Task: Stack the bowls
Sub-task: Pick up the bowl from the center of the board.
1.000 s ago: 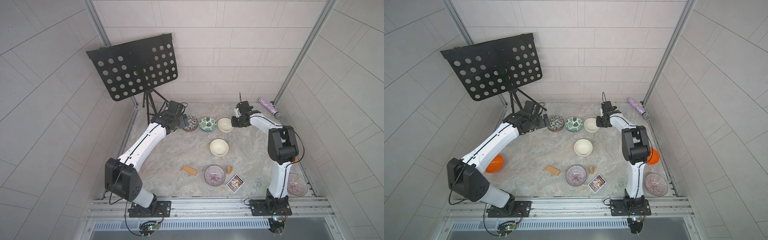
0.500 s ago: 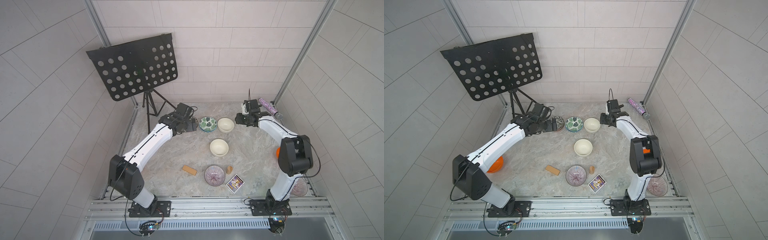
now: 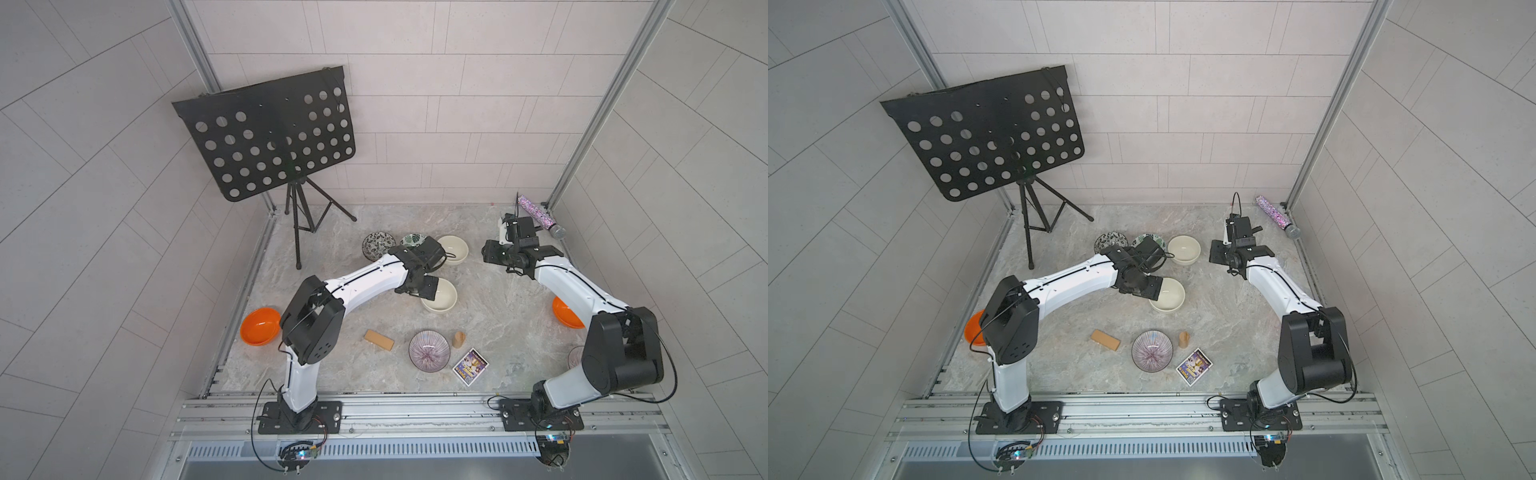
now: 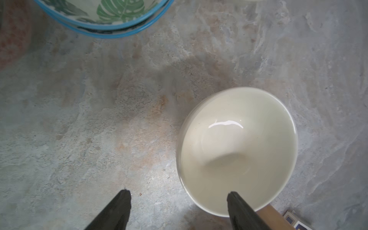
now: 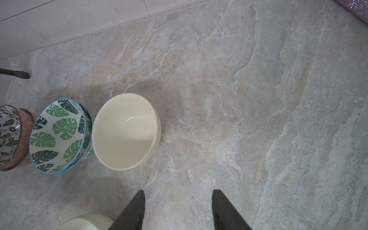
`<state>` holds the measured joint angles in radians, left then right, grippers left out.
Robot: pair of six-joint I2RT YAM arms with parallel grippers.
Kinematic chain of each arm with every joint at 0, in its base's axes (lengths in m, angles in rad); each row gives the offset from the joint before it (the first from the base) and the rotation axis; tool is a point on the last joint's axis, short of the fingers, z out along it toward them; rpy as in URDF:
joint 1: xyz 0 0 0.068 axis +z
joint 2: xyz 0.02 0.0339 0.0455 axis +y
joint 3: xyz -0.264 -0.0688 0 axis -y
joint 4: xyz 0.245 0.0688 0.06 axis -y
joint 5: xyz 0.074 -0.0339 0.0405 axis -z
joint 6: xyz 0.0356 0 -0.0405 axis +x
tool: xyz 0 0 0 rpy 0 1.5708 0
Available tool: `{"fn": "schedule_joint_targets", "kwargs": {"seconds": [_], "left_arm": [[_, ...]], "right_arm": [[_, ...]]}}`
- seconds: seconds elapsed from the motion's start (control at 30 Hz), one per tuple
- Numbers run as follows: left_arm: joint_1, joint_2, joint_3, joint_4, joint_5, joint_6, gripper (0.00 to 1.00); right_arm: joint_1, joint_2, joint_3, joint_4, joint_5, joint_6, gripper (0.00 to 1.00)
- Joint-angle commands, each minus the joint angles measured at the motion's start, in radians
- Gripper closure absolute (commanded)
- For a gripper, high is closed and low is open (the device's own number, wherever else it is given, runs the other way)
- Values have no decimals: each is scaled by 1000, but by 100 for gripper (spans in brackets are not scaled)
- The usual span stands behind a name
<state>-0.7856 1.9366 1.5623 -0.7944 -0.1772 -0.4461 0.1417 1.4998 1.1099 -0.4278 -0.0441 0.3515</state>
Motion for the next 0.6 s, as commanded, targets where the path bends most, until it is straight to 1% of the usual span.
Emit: {"fn": "schedule_joint_targets", "kwargs": {"seconds": [0.0, 0.17, 0.37, 0.43, 0.5, 0.53, 0.57], "left_arm": [[3, 32, 28, -17, -11, -22, 27], [3, 72, 40, 4, -20, -26, 40], [5, 127, 78, 10, 2, -32, 50], [5, 133, 78, 21, 14, -37, 60], [6, 138, 81, 31, 33, -43, 81], [6, 140, 84, 32, 43, -45, 89], [6, 143, 88, 31, 48, -47, 92]], "right_arm": [[-3, -48, -7, 11, 7, 4, 43], [-2, -47, -19, 20, -16, 7, 43], [-2, -49, -23, 17, -23, 3, 43], [-2, -49, -23, 15, -26, 1, 43], [-2, -49, -21, 13, -31, -2, 43], [-2, -47, -23, 13, -36, 0, 43], [-1, -46, -23, 14, -38, 0, 43]]}}
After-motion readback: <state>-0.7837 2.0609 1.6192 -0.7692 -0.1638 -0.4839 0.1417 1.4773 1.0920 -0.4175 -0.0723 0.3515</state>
